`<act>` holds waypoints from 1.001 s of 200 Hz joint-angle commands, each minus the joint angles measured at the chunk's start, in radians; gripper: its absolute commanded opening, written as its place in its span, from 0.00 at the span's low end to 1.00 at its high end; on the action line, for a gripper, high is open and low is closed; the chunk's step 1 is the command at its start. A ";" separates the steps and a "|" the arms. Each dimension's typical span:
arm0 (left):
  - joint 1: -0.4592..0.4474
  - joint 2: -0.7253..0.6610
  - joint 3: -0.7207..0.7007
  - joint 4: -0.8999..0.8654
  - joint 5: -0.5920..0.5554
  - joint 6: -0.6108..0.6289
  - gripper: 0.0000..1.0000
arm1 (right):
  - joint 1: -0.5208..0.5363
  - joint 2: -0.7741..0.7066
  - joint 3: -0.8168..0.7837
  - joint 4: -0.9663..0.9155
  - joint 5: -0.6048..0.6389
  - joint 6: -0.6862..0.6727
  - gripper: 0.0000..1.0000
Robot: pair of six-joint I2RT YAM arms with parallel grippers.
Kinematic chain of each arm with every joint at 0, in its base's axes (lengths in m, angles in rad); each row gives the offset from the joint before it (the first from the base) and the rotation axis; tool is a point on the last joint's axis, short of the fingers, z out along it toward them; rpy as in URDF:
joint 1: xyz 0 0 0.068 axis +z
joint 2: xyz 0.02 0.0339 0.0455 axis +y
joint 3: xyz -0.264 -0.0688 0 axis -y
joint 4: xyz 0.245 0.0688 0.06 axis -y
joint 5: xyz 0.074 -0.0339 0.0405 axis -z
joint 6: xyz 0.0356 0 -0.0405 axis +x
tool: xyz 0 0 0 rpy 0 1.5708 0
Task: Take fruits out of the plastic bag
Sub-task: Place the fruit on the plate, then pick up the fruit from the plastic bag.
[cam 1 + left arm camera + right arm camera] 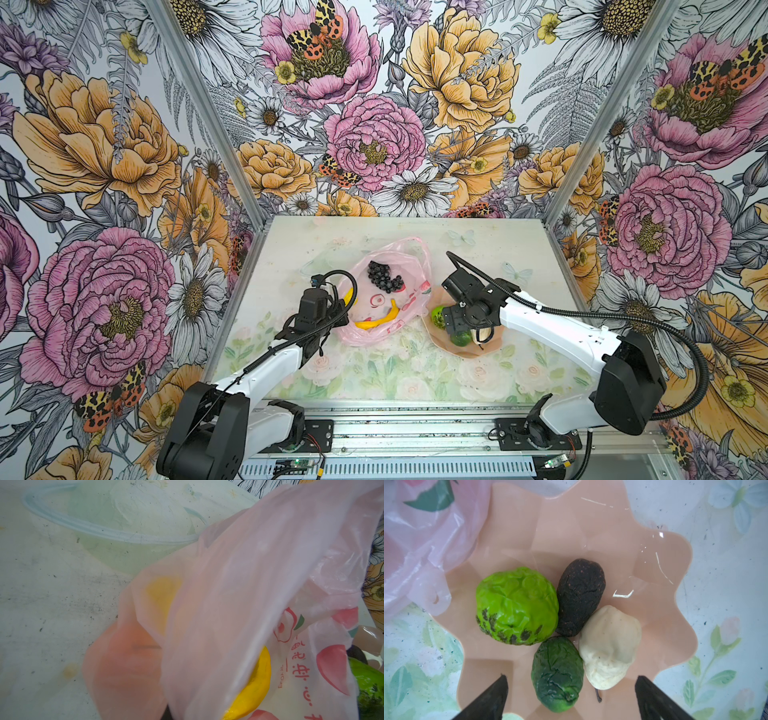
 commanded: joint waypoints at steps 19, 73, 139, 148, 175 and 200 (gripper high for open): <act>-0.004 -0.009 0.010 0.001 -0.007 0.002 0.00 | -0.006 -0.034 0.068 -0.015 0.061 -0.021 0.97; -0.004 -0.010 0.010 0.002 -0.004 0.001 0.00 | 0.023 -0.034 0.197 -0.006 0.095 -0.018 0.95; -0.006 -0.020 0.006 0.000 -0.017 -0.003 0.00 | 0.119 0.076 0.305 0.115 0.054 -0.015 0.93; -0.006 -0.029 0.004 0.000 -0.022 -0.006 0.00 | 0.142 0.095 0.308 0.174 0.016 -0.005 0.92; 0.001 -0.078 -0.019 0.007 -0.038 -0.022 0.00 | 0.191 0.217 0.357 0.346 -0.114 0.033 0.90; 0.012 -0.132 -0.042 -0.005 -0.058 -0.038 0.00 | 0.217 0.370 0.456 0.444 -0.172 0.045 0.88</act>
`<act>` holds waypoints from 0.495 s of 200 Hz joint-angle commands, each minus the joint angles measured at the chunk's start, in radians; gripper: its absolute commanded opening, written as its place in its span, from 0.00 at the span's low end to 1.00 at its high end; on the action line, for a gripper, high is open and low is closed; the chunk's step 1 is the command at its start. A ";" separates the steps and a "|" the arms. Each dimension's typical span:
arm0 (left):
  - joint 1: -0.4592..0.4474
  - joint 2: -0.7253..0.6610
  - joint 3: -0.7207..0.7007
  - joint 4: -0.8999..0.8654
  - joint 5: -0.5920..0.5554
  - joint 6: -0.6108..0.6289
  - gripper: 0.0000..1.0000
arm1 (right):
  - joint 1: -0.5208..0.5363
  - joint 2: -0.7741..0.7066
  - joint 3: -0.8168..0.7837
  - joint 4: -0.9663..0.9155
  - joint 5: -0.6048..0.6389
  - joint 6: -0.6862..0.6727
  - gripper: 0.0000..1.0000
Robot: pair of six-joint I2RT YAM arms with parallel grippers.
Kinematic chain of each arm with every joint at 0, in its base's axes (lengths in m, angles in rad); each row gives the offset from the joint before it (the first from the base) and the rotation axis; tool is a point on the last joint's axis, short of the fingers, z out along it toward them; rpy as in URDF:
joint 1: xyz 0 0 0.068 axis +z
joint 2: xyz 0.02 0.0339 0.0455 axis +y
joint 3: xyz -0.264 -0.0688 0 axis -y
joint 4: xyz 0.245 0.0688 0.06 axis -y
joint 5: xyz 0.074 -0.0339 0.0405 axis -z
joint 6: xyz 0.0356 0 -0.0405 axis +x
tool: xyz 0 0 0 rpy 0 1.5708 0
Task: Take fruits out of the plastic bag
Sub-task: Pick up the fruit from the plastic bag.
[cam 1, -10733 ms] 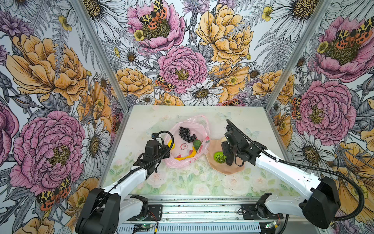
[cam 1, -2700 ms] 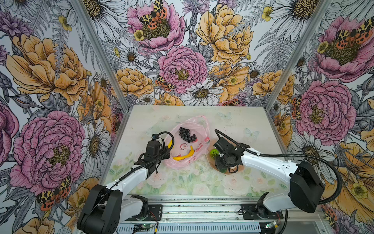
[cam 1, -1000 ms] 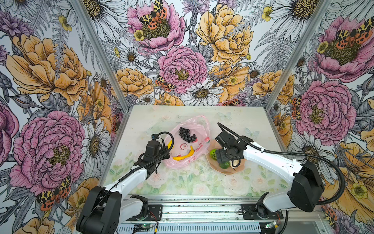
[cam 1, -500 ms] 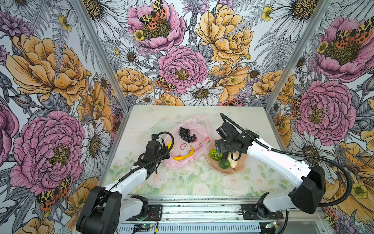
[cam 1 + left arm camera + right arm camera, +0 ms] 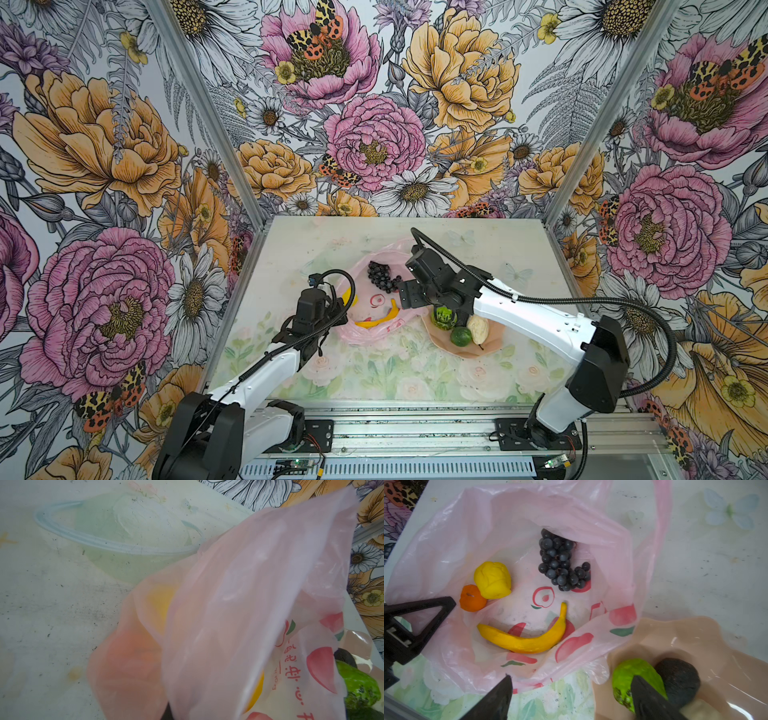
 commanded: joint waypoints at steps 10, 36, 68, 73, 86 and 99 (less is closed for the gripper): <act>0.015 -0.072 -0.040 -0.005 -0.044 -0.033 0.00 | 0.022 0.167 0.123 0.217 -0.134 0.036 0.87; 0.038 -0.100 -0.058 -0.014 -0.045 -0.050 0.00 | 0.031 0.322 0.223 0.260 -0.174 0.049 0.86; 0.082 -0.084 -0.066 -0.001 -0.034 -0.071 0.00 | 0.034 0.469 0.327 0.294 -0.201 0.070 0.86; 0.091 -0.079 -0.065 0.000 -0.024 -0.074 0.00 | 0.034 0.489 0.346 0.295 -0.206 0.075 0.86; 0.122 -0.061 -0.072 0.016 0.008 -0.087 0.00 | 0.035 0.537 0.386 0.303 -0.209 0.090 0.86; 0.146 -0.040 -0.073 0.027 0.036 -0.096 0.00 | 0.035 0.572 0.413 0.315 -0.218 0.107 0.87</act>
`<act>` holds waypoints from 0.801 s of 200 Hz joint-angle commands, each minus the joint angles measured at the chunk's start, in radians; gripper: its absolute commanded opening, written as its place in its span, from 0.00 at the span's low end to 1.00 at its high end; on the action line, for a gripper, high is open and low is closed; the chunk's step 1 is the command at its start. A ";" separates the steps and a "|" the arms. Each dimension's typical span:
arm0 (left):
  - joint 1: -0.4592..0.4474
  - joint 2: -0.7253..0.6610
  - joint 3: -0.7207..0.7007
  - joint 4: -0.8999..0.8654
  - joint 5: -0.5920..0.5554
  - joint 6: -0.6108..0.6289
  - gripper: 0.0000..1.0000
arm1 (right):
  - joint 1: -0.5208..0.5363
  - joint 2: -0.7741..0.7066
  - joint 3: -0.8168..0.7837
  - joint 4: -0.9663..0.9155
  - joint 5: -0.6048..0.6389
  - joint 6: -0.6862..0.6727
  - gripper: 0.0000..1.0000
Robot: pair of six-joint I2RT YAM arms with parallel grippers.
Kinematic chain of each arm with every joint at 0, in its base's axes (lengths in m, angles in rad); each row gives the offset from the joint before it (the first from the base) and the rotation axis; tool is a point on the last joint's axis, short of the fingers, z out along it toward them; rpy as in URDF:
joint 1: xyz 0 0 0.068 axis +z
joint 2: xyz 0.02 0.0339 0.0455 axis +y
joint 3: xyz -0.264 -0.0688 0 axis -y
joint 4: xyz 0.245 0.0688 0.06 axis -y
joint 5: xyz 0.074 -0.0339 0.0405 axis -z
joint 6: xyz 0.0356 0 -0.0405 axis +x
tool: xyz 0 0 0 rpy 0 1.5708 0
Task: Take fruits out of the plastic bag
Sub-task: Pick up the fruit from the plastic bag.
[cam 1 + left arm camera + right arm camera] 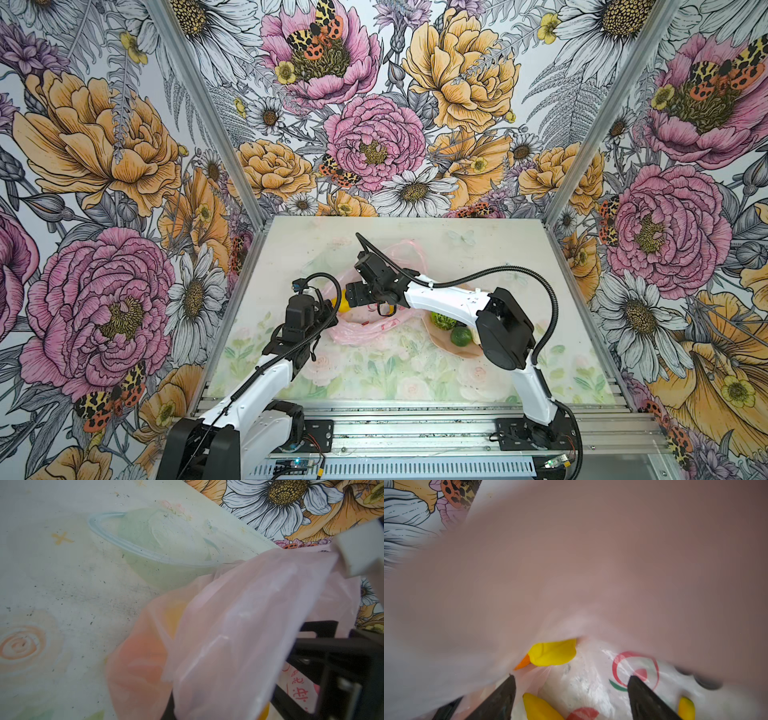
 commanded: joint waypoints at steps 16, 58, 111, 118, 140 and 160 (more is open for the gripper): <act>0.057 0.062 -0.009 0.034 0.068 -0.038 0.00 | 0.008 0.083 0.094 0.073 -0.044 0.058 0.89; 0.059 0.101 0.003 0.043 0.090 -0.038 0.00 | 0.013 0.158 0.159 0.080 -0.052 0.078 0.92; 0.060 0.096 0.001 0.045 0.100 -0.035 0.00 | 0.013 0.262 0.241 0.076 -0.040 0.090 0.92; 0.061 0.096 0.001 0.046 0.099 -0.034 0.00 | 0.013 0.270 0.246 0.076 -0.039 0.091 0.91; 0.061 0.101 0.003 0.049 0.098 -0.032 0.00 | 0.013 0.292 0.250 0.074 -0.037 0.091 0.90; 0.061 0.102 0.003 0.048 0.098 -0.031 0.00 | 0.013 0.299 0.250 0.071 -0.030 0.083 0.86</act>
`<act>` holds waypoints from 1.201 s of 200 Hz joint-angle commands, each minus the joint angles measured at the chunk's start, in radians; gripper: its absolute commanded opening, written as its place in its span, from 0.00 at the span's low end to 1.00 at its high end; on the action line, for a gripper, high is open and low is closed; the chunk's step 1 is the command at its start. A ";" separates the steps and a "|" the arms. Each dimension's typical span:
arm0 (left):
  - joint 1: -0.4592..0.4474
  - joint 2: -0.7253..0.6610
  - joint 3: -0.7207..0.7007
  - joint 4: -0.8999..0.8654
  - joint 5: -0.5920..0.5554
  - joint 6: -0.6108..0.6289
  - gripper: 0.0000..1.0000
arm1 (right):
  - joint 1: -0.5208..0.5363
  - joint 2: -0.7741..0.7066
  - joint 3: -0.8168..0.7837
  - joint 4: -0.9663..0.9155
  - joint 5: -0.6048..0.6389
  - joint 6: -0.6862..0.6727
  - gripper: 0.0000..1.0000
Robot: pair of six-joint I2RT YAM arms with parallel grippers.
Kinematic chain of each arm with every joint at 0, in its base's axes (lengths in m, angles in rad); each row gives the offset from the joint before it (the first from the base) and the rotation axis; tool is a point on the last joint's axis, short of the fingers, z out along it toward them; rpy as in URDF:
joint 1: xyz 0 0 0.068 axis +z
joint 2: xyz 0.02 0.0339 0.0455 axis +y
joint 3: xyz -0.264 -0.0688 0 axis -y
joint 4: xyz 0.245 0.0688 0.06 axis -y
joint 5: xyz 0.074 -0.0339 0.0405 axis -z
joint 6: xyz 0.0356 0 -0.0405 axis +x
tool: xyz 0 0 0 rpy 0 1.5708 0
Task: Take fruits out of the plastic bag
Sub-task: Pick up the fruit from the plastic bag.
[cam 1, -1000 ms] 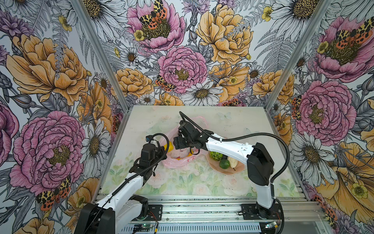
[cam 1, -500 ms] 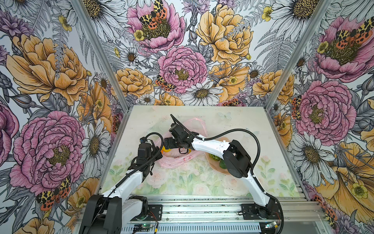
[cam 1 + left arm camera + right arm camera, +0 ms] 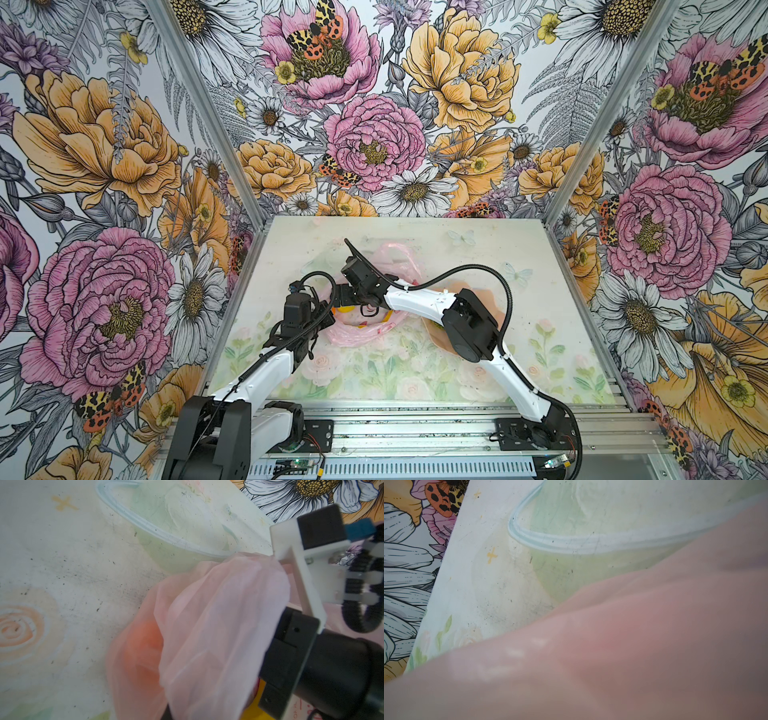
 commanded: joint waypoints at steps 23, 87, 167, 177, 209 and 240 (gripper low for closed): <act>0.011 -0.003 0.008 0.009 0.019 0.003 0.00 | 0.005 0.034 0.025 -0.025 0.024 -0.017 0.78; 0.018 0.012 0.017 -0.006 0.023 -0.001 0.00 | 0.002 -0.155 -0.153 -0.041 0.155 -0.090 0.70; 0.021 0.019 0.019 -0.006 0.028 0.001 0.00 | 0.002 -0.267 -0.276 -0.037 0.149 -0.117 0.63; 0.022 0.023 0.021 -0.006 0.028 0.001 0.00 | 0.006 -0.278 -0.283 -0.037 0.155 -0.119 0.62; 0.021 0.019 0.019 -0.006 0.029 0.001 0.00 | 0.007 -0.309 -0.302 -0.038 0.161 -0.126 0.60; 0.022 0.033 0.022 0.001 0.030 0.001 0.00 | 0.011 -0.337 -0.318 -0.033 0.151 -0.126 0.60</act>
